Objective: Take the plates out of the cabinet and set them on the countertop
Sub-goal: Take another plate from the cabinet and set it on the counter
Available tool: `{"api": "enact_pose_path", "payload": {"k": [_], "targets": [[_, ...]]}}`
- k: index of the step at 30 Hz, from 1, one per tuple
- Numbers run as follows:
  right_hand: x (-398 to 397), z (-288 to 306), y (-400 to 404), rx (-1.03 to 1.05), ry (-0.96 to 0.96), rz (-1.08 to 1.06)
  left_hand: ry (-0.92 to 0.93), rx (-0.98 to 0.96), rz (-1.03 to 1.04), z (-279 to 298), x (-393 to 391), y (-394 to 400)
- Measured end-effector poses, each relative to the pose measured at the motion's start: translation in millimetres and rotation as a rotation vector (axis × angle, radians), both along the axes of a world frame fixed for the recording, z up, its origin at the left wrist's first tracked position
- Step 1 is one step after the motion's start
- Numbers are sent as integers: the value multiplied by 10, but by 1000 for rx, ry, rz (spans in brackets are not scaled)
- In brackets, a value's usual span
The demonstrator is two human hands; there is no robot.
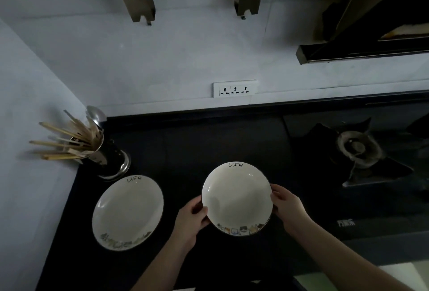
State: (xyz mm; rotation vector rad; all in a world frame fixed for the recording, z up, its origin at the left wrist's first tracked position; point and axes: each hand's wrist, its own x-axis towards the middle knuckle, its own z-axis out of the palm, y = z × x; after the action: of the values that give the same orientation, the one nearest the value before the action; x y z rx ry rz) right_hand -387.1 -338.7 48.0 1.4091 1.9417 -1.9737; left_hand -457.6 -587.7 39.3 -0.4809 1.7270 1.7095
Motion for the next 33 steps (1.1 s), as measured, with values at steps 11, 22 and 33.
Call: {"api": "enact_pose_path", "payload": {"k": [11, 22, 33], "targets": [[-128, -221, 219, -8, -27, 11, -17, -81, 12, -66, -76, 228], [-148, -365, 314, -11, -34, 50, 8, -111, -24, -41, -119, 240], [-82, -477, 376, 39, -33, 76, -14, -159, -61, -67, -118, 265]]}}
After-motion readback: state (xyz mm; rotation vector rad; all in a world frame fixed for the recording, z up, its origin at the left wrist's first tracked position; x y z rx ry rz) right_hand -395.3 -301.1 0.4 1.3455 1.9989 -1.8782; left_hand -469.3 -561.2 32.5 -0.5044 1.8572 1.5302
